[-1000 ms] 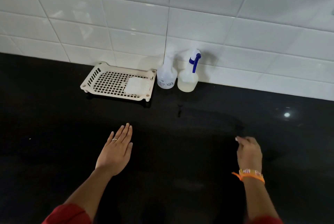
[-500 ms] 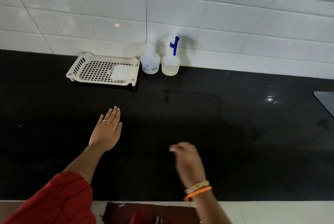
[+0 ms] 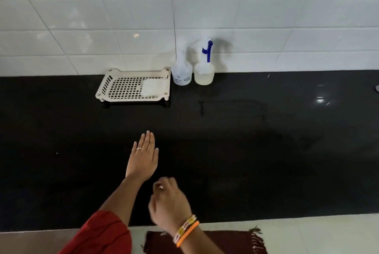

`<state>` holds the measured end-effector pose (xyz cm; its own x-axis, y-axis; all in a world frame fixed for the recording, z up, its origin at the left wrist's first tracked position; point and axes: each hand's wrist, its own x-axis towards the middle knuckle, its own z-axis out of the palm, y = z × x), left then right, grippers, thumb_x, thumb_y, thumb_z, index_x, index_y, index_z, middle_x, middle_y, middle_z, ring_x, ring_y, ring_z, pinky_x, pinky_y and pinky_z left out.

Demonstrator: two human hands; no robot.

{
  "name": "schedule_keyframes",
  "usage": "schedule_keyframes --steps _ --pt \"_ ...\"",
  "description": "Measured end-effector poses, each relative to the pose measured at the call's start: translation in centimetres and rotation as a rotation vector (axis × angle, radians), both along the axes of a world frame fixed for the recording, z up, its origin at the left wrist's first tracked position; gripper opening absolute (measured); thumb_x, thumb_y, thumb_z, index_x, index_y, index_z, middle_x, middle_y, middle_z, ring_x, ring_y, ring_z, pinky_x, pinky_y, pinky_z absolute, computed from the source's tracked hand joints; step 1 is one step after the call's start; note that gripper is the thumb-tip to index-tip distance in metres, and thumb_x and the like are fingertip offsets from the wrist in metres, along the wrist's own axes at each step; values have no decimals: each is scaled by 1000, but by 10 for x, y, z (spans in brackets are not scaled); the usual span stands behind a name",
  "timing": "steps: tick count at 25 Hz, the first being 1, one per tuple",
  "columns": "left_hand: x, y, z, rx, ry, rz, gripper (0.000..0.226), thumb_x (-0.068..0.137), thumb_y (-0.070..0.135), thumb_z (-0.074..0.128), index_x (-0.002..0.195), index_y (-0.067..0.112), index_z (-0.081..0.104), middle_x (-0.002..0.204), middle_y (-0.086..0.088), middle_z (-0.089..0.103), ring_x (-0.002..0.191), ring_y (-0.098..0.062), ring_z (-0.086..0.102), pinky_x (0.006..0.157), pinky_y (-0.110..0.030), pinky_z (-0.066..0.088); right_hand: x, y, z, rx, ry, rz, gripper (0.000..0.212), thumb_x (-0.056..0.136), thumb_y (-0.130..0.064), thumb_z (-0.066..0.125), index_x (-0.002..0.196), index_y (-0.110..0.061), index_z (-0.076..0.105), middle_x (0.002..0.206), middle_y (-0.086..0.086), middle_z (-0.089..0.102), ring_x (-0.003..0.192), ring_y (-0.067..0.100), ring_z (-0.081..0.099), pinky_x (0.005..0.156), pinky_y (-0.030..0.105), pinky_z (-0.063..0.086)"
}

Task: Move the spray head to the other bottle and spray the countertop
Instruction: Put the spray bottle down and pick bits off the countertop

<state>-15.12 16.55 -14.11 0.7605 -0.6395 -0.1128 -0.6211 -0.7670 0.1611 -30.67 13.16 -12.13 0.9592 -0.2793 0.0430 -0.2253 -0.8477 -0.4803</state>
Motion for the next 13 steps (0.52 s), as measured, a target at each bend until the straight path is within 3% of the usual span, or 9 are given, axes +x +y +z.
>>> schedule_keyframes --steps 2,3,5,7,10,11,13 --pt "3 1 0 -22 0 -4 56 100 33 14 146 11 -7 158 -3 -7 145 -16 -7 118 -35 -1 0 3 0 -65 -6 120 19 91 -24 49 94 -12 64 97 6 60 89 21 57 65 29 53" --pt "3 2 0 -36 3 -5 56 100 33 14 146 11 -7 158 -2 -7 145 -15 -7 119 -35 -1 -12 -21 -4 -125 -57 33 15 89 -23 53 87 -16 66 92 3 63 85 20 60 64 28 53" --pt "3 2 0 -43 8 -16 56 99 34 14 147 11 -6 158 -2 -7 145 -16 -7 119 -35 0 -59 -87 -7 -150 -100 -329 11 84 -16 59 81 -19 69 86 3 66 77 18 64 66 26 51" --pt "2 2 -2 -45 6 -11 56 99 34 13 147 12 -6 158 -2 -7 145 -15 -7 119 -36 0 -122 -153 -3 -174 -129 -672 12 80 -3 66 84 -12 73 87 9 68 76 24 67 68 27 50" --pt "5 1 -1 -59 4 -13 56 99 34 13 147 12 -6 158 -2 -7 145 -16 -7 120 -36 2 -148 -171 -2 -96 -4 -930 17 84 -5 63 100 -7 69 102 18 64 86 29 63 76 37 51" --pt "5 1 -1 -65 9 -11 56 99 34 13 147 12 -6 158 -2 -6 145 -16 -6 120 -37 2 -130 -154 -5 -100 14 -899 19 87 -11 59 104 -11 67 107 16 62 91 27 61 81 38 51" --pt "5 1 -2 -78 18 -3 56 99 33 15 147 11 -4 158 -2 -5 145 -16 -6 119 -37 2 -76 -103 -9 -49 9 -633 22 91 -19 51 110 -20 63 114 8 58 98 20 57 86 28 46"
